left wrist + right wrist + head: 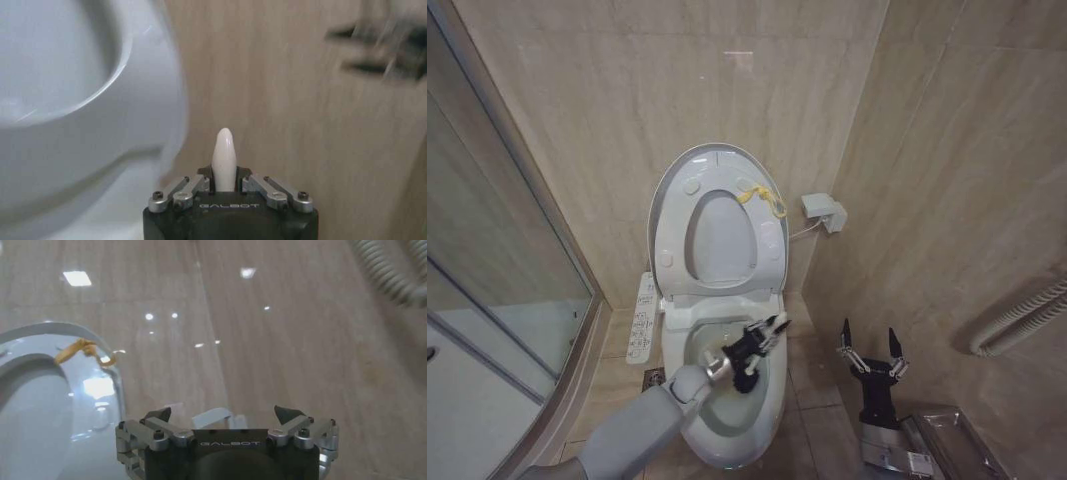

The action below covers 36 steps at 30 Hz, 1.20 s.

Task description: Open the toilet lid, clean the toilet bowl with a toilet brush, close the toilet lid, and flush.

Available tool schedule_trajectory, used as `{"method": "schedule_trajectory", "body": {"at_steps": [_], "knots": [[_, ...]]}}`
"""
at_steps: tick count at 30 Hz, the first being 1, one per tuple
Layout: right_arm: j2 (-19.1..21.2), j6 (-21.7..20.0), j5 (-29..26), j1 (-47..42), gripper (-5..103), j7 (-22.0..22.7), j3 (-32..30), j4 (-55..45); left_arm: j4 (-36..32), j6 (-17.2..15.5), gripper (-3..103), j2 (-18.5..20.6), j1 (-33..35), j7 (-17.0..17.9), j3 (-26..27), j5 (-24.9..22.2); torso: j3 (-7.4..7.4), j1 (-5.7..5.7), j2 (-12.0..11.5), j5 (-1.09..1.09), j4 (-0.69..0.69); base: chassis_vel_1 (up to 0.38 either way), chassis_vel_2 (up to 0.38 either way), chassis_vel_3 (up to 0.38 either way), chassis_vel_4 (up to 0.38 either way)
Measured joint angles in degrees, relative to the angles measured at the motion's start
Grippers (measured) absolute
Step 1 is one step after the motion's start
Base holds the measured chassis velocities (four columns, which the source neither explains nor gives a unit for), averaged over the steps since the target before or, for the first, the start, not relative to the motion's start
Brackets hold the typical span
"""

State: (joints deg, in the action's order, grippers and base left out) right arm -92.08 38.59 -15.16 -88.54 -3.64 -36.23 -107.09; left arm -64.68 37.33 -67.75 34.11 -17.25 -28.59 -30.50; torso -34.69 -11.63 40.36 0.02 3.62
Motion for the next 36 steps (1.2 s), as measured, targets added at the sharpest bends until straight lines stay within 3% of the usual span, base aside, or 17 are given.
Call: {"method": "schedule_trajectory", "body": {"at_steps": [4, 5, 8, 13, 14, 17, 19, 21, 24, 27, 29, 33, 36], "knots": [[-0.1, 0.2, 0.0, -0.1, 100, -0.3, 0.2, 0.0, -1.6, 0.7, 22, 0.1, 0.4, 0.7, 0.4, 0.0, 0.00, 0.00, 0.0, -0.01, -0.01, 0.000, 0.000, 0.000, 0.000], [-0.1, 0.2, 0.0, -0.1, 100, -0.4, 0.2, -0.1, -3.9, 0.7, 22, 0.0, 0.3, 0.9, 0.0, -0.8, 0.00, 0.00, 0.0, -0.01, 0.06, 0.000, 0.000, 0.000, 0.000], [-0.1, 0.2, 0.0, -0.3, 100, -0.4, 0.1, -0.4, -6.4, 0.4, 22, 0.1, -0.3, 1.0, -1.2, -2.1, 0.00, 0.00, 0.0, -0.02, 0.11, 0.000, 0.000, 0.000, 0.000], [0.0, 0.2, 0.0, -0.2, 100, -0.5, 0.1, -0.5, -2.1, 0.8, 22, 1.0, -0.3, 0.0, -1.6, -1.6, 0.00, 0.00, 0.0, -0.02, 0.04, 0.000, 0.000, 0.000, 0.000], [0.0, 0.2, 0.0, -0.2, 100, -0.6, 0.3, -0.5, -1.2, 0.8, 22, 1.1, 0.0, -0.1, -1.1, -1.5, 0.00, 0.00, 0.0, 0.00, -0.03, 0.000, 0.000, 0.000, 0.000], [-0.1, 0.2, 0.0, -0.4, 100, -0.6, 0.2, -0.5, -4.9, 0.0, 22, 0.7, -0.3, 0.6, -1.1, -2.9, 0.00, 0.00, 0.0, -0.02, -0.02, 0.000, 0.000, 0.000, 0.000], [-0.1, 0.3, 0.0, -0.5, 100, -0.6, -0.2, -0.8, -9.4, -0.9, 22, 0.0, -1.3, 1.7, -1.8, -4.2, 0.01, 0.00, 0.0, -0.03, 0.12, 0.000, 0.000, 0.000, 0.000], [-0.1, 0.3, 0.0, -0.6, 100, -0.6, -0.3, -0.9, -10.1, -0.9, 22, 0.1, -1.3, 1.8, -2.2, -4.2, 0.01, 0.00, 0.0, -0.02, 0.12, 0.000, 0.000, 0.000, 0.000], [0.0, 0.3, 0.0, -0.6, 100, -0.6, -0.3, -1.0, -7.2, -0.3, 22, 0.8, -0.6, 0.5, -2.3, -3.1, 0.00, 0.00, 0.0, -0.03, 0.10, 0.000, 0.000, 0.000, 0.000], [0.2, 0.3, 0.0, -0.4, 100, -0.7, 0.1, -1.0, -1.8, 0.5, 22, 1.9, 0.8, -0.7, -0.8, -1.9, 0.00, 0.00, 0.0, -0.01, -0.04, 0.000, 0.000, 0.000, 0.000], [0.2, 0.3, 0.0, -0.4, 100, -0.7, 0.1, -0.9, -2.6, 0.5, 22, 1.6, 0.7, -0.6, -0.7, -2.1, 0.01, 0.01, 0.0, -0.01, -0.03, 0.000, 0.000, 0.000, 0.000], [0.2, 0.5, -0.3, -0.5, 100, -0.7, -0.5, -0.6, -7.4, 0.0, 22, 0.5, -0.6, 0.1, -1.1, -3.0, 0.01, 0.00, 0.0, -0.03, 0.14, 0.000, 0.000, 0.000, 0.000], [0.2, 0.5, -0.4, -0.6, 100, -0.7, -0.6, -0.6, -4.4, 0.4, 22, 0.9, -0.1, -0.8, -1.6, -2.3, 0.00, 0.00, 0.0, -0.03, 0.11, 0.000, 0.000, 0.000, 0.000]]}}
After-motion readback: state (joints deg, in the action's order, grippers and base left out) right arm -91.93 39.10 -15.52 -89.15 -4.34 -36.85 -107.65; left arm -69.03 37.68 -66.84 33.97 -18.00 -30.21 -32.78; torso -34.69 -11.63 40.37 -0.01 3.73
